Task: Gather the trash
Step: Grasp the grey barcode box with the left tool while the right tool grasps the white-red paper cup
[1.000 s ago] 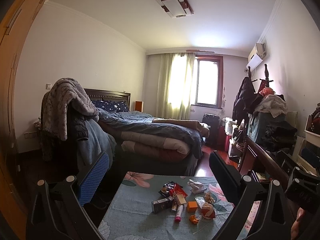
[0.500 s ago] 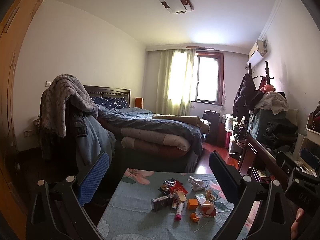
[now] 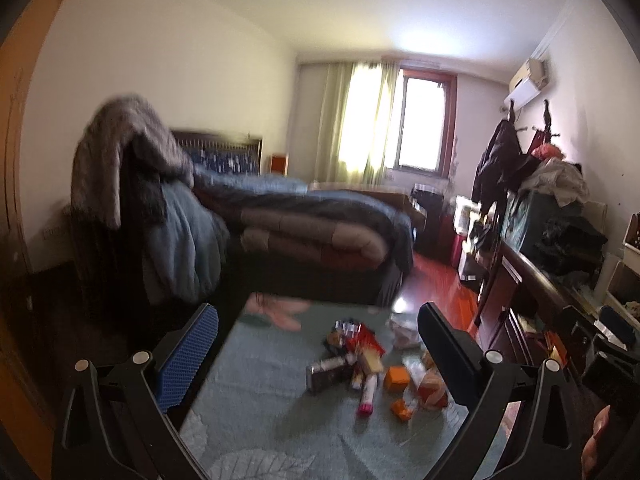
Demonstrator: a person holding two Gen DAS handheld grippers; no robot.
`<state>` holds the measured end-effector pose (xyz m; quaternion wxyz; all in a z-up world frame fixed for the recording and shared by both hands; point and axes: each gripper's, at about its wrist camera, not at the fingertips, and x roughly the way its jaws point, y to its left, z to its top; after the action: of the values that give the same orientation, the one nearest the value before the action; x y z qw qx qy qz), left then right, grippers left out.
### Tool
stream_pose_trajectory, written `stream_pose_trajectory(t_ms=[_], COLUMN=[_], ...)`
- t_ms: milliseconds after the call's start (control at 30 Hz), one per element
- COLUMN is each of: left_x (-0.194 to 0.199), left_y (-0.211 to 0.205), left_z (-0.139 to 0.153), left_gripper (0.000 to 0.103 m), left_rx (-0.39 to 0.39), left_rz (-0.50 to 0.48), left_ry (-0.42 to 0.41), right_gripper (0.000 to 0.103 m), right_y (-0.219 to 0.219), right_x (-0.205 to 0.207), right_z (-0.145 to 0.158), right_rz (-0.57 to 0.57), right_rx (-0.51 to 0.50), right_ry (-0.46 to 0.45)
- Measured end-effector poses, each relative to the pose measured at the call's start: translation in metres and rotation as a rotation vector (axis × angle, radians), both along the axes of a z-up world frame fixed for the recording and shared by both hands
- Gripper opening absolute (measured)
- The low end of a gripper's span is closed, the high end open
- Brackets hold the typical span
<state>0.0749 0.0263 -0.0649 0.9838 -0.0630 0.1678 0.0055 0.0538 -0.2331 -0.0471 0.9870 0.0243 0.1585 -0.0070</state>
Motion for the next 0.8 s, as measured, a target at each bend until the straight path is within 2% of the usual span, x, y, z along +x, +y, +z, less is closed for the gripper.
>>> stream_pose_trajectory(t_ms=[233, 433, 567, 667, 800], left_x=[0.071, 0.154, 0.205, 0.223, 0.233], left_y=[0.0, -0.027, -0.044, -0.042, -0.039], left_z=[-0.068, -0.138, -0.177, -0.193, -0.204], left_gripper=[0.099, 0.099, 0.099, 0.099, 0.099], left_rx=[-0.005, 0.058, 0.146, 0.169, 0.115], left_rz=[-0.008, -0.055, -0.131, -0.152, -0.243], left_ry=[0.189, 0.364, 0.474, 0.508, 0.517], right_gripper=[0.1, 0.1, 0.1, 0.1, 0.1], right_y=[0.01, 0.013, 0.007, 0.0, -0.008], right_x=[0.049, 0.091, 0.109, 0.118, 0.132], right_z=[-0.062, -0.116, -0.139, -0.146, -0.156], right_rz=[0.043, 0.066, 0.063, 0.06, 0.057], right_rx=[-0.021, -0.02, -0.016, -0.007, 0.008], right_ry=[0.16, 0.322, 0.383, 0.386, 0.408])
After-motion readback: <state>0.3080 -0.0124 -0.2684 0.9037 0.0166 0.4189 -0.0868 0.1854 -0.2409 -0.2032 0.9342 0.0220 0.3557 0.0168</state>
